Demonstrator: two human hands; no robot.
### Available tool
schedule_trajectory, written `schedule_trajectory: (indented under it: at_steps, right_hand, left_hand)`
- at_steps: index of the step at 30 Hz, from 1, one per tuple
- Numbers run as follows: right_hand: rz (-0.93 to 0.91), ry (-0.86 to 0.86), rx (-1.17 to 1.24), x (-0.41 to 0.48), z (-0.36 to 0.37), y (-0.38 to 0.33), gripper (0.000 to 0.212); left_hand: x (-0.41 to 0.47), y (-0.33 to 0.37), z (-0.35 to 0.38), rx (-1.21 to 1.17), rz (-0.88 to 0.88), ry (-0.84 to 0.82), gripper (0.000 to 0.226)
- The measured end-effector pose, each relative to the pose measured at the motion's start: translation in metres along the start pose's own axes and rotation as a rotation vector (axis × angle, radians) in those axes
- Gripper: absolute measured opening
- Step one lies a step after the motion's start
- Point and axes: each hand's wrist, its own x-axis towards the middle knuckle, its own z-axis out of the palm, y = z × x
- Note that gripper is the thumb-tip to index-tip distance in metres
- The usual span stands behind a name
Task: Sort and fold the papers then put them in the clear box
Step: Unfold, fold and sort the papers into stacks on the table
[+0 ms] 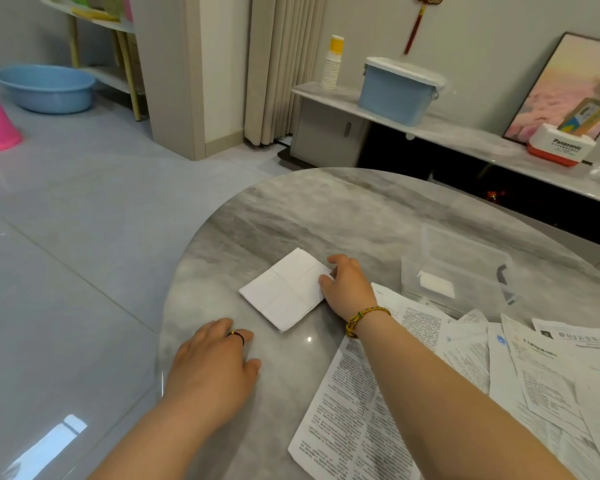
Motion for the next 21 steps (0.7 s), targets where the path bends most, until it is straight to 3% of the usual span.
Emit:
schedule_trajectory:
  at_steps: [6,10,17,21]
  right_hand:
    - [-0.168,0.192,-0.135,-0.009,0.002,-0.003,0.042]
    - [-0.311,0.058,-0.315,-0.020,0.009,-0.002,0.047]
    - [-0.257,-0.025,-0.332,-0.025,0.017,0.000,0.049]
    - [-0.083,0.062,-0.100,-0.023,0.013,-0.005,0.058]
  left_hand:
    - [0.001,0.001,-0.001,0.007,0.001,-0.002,0.047]
    - [0.000,0.001,0.000,0.011,0.008,-0.006,0.048]
    - [-0.002,0.000,-0.001,0.014,0.022,-0.006,0.049]
    - [-0.001,0.001,-0.001,-0.004,0.018,-0.005,0.049]
